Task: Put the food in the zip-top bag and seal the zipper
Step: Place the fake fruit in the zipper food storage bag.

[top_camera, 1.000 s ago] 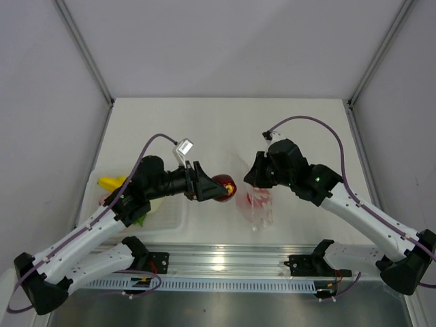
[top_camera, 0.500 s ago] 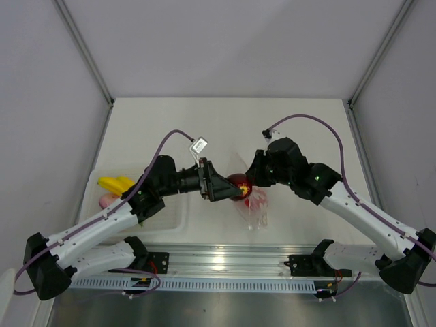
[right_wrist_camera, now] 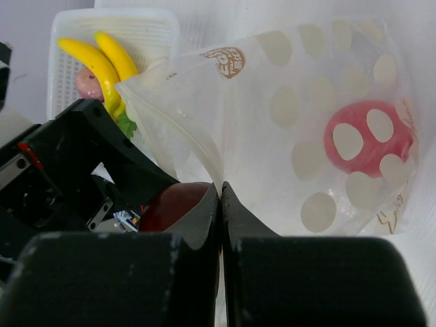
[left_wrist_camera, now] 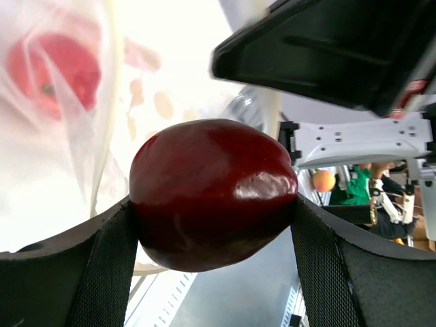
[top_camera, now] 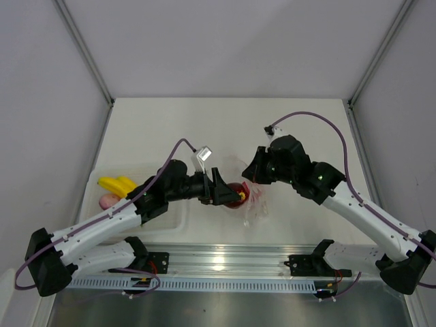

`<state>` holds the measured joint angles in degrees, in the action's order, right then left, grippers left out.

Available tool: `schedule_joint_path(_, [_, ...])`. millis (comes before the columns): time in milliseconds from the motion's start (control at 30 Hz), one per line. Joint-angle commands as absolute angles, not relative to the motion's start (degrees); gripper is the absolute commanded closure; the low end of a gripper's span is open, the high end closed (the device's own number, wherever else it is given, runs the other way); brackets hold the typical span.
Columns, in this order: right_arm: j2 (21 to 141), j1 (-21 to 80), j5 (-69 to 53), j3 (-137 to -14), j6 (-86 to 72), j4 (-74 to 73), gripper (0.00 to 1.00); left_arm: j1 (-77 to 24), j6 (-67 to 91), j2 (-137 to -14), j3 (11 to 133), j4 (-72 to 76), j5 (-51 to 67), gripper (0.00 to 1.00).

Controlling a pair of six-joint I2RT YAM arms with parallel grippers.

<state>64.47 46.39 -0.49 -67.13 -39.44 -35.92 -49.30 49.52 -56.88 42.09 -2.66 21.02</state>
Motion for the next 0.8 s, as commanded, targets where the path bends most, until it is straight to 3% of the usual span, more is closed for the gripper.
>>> schedule_joint_path(0, [63.54,46.58,-1.05,-69.70,-40.69,-33.75,1.00,-50.01,47.64,-56.25,43.33,-5.88,18.20,0.64])
schedule_joint_path(133, [63.20,46.50,-0.88,-70.40,-40.87,-34.01,1.00,-50.27,46.85,-56.51,43.51,-7.64,16.70,0.41])
schedule_joint_path(167, [63.28,46.49,-0.88,-70.84,-40.78,-34.10,1.00,-50.45,46.67,-56.77,43.68,-8.08,16.79,0.26])
schedule_joint_path(267, [63.54,46.41,-0.88,-71.19,-40.52,-34.54,1.00,-51.06,44.66,-57.48,44.73,-8.00,18.80,0.01])
schedule_joint_path(767, [63.98,45.88,-2.20,-70.84,-39.90,-34.72,1.00,-52.21,36.12,-49.93,52.30,-20.30,4.05,0.00])
